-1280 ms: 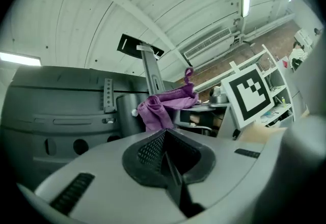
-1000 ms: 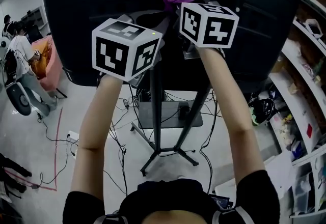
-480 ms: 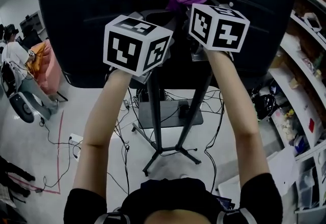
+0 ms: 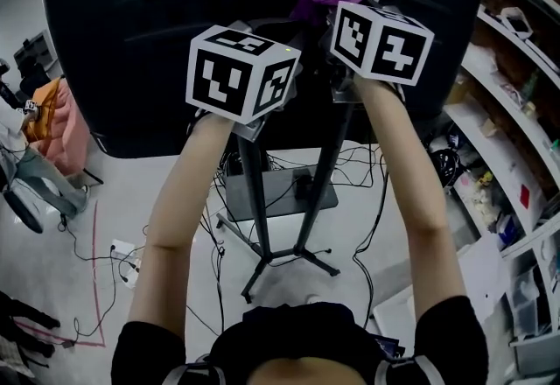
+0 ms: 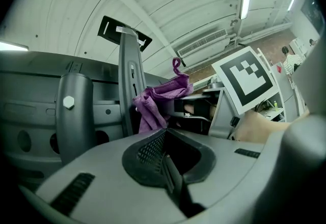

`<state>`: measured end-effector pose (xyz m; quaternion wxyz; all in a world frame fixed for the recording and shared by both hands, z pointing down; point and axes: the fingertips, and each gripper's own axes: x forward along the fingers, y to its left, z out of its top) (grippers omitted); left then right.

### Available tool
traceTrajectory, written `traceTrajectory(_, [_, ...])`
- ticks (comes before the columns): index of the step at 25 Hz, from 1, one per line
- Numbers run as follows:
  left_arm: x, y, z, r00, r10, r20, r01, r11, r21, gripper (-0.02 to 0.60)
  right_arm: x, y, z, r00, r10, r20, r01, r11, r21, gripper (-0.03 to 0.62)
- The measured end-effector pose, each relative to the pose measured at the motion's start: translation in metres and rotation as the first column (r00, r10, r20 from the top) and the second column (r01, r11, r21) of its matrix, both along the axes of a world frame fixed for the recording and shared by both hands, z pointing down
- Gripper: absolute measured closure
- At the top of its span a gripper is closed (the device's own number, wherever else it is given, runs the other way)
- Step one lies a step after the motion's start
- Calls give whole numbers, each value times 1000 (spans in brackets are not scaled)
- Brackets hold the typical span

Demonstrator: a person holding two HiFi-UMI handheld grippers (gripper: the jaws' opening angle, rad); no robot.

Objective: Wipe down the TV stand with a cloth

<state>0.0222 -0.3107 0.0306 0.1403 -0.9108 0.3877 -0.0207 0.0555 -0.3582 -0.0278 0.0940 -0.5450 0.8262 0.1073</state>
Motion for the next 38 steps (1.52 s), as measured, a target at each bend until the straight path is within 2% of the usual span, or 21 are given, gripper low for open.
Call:
traceTrajectory(6, [-18, 9, 14, 1000, -8, -18, 8, 1000, -19, 575, -18, 10, 18, 997, -80, -13, 80, 997, -12, 530])
traceTrajectory(13, [-65, 15, 40, 996, -68, -52, 64, 995, -70, 575, -78, 11, 51, 976, -214, -36, 211, 976, -61, 530])
traceTrajectory(19, [-87, 14, 50, 992, -113, -47, 110, 991, -73, 575, -98, -1, 65, 976, -216, -38, 213, 974, -81, 530])
traceTrajectory(25, [-69, 12, 52, 996, -79, -38, 76, 994, -73, 575, -81, -3, 66, 983, -183, -27, 181, 980, -79, 530])
traceTrajectory(30, [-42, 12, 53, 999, -35, -21, 33, 997, -72, 575, -58, -4, 73, 988, -155, -12, 153, 983, -98, 530])
traceTrajectory(35, [-19, 8, 52, 1000, -8, -21, 6, 997, -80, 575, -21, -6, 73, 997, -79, 11, 79, 992, -101, 530])
traceTrajectory(38, [-8, 4, 54, 1000, 6, -26, -8, 996, -90, 575, -15, -6, 76, 997, -71, 19, 73, 991, -114, 530])
